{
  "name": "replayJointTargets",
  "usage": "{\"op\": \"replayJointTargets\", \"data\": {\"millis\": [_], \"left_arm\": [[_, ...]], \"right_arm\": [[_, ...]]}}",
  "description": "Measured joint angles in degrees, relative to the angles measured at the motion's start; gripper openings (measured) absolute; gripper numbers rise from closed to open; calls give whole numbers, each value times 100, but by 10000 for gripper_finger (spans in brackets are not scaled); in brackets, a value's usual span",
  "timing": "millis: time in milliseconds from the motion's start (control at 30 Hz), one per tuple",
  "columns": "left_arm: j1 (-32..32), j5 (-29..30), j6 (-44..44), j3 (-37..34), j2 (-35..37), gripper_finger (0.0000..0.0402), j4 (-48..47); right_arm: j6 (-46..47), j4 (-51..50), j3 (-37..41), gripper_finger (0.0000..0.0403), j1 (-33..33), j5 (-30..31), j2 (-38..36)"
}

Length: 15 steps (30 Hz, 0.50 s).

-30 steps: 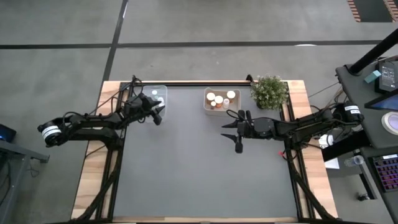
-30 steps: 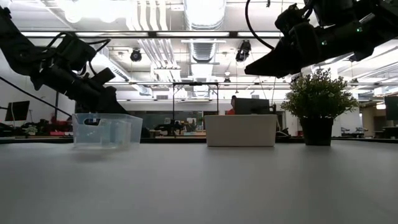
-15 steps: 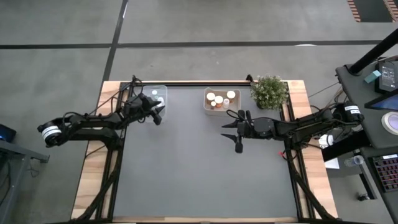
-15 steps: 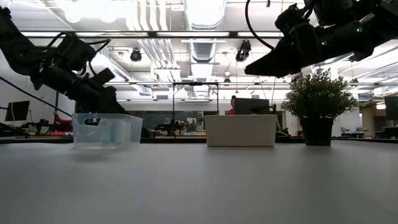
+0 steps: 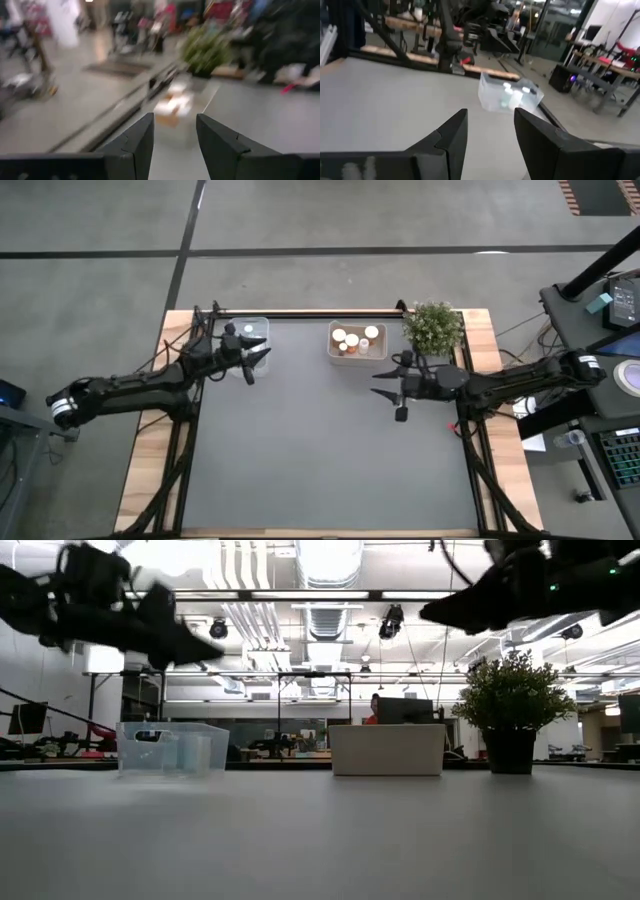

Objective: Pick and place medicine bottles into bin by pill shape (circle, oval)
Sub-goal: Return to Home Position

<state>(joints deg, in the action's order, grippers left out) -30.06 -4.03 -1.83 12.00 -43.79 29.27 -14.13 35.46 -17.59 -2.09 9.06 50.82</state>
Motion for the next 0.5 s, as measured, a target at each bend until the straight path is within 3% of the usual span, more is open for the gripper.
{"op": "replayJointTargets", "data": {"millis": [367,500], "left_arm": [[2127,11,-211,888,365,132,-42],[2758,632,-764,1129,679,119,-967]], "right_arm": [[-2,-37,758,155,0,-4,-1686],[-4,-450,842,155,0,0,-2223]]}}
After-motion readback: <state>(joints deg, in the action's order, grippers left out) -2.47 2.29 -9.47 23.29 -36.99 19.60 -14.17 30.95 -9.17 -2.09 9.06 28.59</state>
